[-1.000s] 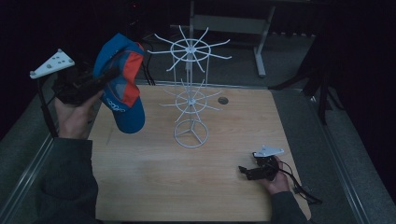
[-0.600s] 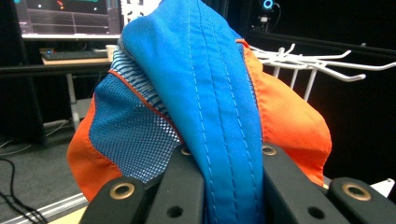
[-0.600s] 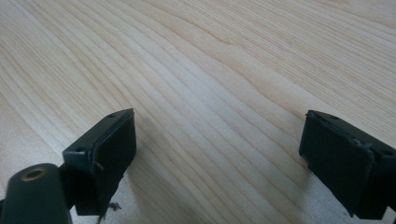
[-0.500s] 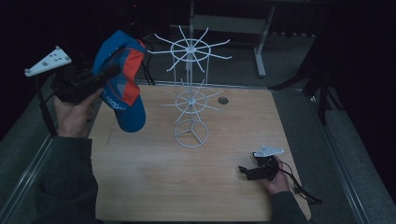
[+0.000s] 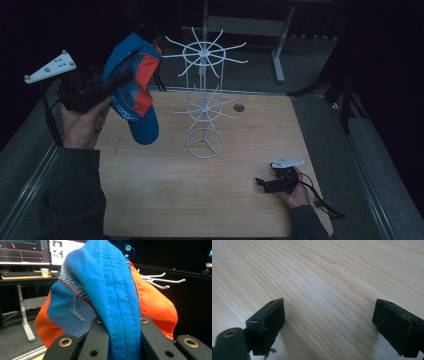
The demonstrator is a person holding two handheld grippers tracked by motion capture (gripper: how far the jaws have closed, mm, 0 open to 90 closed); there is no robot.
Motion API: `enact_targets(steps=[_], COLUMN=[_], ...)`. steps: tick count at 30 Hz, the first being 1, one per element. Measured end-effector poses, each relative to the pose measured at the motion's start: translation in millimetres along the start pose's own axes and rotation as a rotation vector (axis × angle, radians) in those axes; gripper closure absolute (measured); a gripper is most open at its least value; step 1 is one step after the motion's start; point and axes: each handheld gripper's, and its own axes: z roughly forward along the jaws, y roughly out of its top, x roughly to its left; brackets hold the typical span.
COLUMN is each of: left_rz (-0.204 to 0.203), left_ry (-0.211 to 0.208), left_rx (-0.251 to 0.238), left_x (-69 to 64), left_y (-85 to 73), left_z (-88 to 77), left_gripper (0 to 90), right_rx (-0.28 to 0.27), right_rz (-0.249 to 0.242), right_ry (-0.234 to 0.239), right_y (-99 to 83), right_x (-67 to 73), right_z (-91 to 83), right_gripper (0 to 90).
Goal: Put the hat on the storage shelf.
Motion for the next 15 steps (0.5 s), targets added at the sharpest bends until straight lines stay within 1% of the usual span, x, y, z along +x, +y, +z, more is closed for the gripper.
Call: enact_targets(steps=[3, 5, 7, 8, 9, 15], left_rz=[0.008, 0.005, -0.001, -0.001, -0.006, 0.012], left_ry=[-0.011, -0.018, -0.033, -0.033, -0.05, -0.082], left_rx=[0.006, 0.006, 0.004, 0.004, 0.0, 0.017], left_x=[-1.1, -1.5, -1.3, -1.3, -1.5, -5.5], left_y=[-0.5, -1.0, -1.4, -1.4, -1.6, -2.7], left_z=[1.5, 2.8, 3.3, 3.3, 3.3, 5.8], left_gripper=[87.9, 87.8, 87.9, 87.8, 87.8, 87.8], right_rx=[0.0, 0.0, 0.0, 0.0, 0.0, 0.0], right_rz=[0.0, 0.0, 0.0, 0.0, 0.0, 0.0], right_ry=[0.0, 0.0, 0.0, 0.0, 0.0, 0.0], right_y=[0.0, 0.0, 0.0, 0.0, 0.0, 0.0], right_x=[0.0, 0.0, 0.0, 0.0, 0.0, 0.0], right_z=[0.0, 0.0, 0.0, 0.0, 0.0, 0.0], right_gripper=[10.7, 10.7, 10.7, 10.7, 10.7, 10.7])
